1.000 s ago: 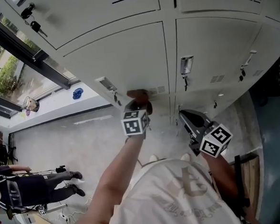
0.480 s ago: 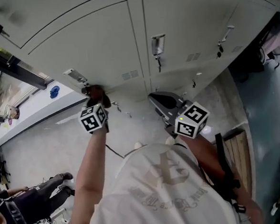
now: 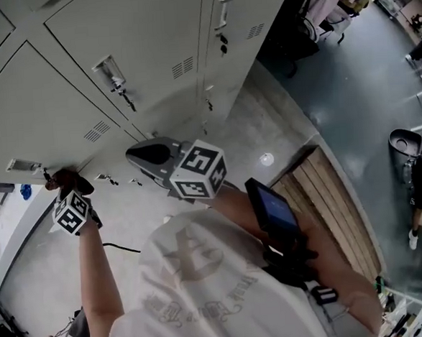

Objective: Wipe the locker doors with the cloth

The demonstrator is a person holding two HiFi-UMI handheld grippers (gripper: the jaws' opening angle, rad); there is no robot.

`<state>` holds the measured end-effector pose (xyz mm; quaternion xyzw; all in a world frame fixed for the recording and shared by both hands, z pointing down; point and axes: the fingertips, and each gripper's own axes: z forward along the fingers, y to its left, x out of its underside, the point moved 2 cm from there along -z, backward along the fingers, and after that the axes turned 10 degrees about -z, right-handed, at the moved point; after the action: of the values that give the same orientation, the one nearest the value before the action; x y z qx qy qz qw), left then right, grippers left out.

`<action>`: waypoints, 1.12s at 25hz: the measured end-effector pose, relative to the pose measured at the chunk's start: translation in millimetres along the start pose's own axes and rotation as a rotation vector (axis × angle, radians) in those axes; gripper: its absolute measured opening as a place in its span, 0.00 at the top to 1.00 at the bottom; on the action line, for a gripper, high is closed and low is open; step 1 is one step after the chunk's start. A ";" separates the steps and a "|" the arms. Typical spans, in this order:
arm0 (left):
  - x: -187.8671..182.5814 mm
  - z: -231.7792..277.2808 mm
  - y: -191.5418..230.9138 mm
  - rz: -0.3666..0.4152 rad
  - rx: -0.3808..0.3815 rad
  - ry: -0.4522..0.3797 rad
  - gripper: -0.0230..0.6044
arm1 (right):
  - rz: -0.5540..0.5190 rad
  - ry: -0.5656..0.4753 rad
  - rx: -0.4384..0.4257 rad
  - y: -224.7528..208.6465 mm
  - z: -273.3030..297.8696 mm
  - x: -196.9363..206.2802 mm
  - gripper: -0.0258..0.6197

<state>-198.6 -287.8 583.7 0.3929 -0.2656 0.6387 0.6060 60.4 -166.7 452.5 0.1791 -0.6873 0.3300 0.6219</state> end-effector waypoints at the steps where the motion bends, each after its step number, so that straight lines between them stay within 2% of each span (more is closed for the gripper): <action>1: 1.9 1.9 -1.9 0.000 0.002 0.001 0.83 | 0.001 -0.003 0.001 -0.5 -0.9 0.4 0.95; 3: 10.2 8.6 -9.1 0.003 0.017 0.011 0.83 | 0.005 -0.002 0.009 -2.3 -6.3 2.1 0.95; 7: 29.8 23.5 -50.7 0.007 0.060 0.033 0.83 | 0.013 0.013 0.065 -15.0 -35.9 2.8 0.95; 14: 12.3 17.9 -73.8 0.009 0.060 0.021 0.83 | 0.018 0.005 0.041 -30.2 -30.7 -4.3 0.95; 22: 8.2 23.4 -116.1 -0.015 0.129 0.020 0.83 | 0.022 -0.002 0.033 -45.1 -42.9 -4.2 0.95; 28: 9.9 33.1 -165.3 -0.007 0.216 0.033 0.83 | 0.032 -0.002 0.048 -56.2 -58.1 -4.3 0.95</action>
<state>-29.7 -288.6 587.5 0.4463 -0.1839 0.6678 0.5665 140.9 -168.5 461.7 0.1831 -0.6825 0.3561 0.6114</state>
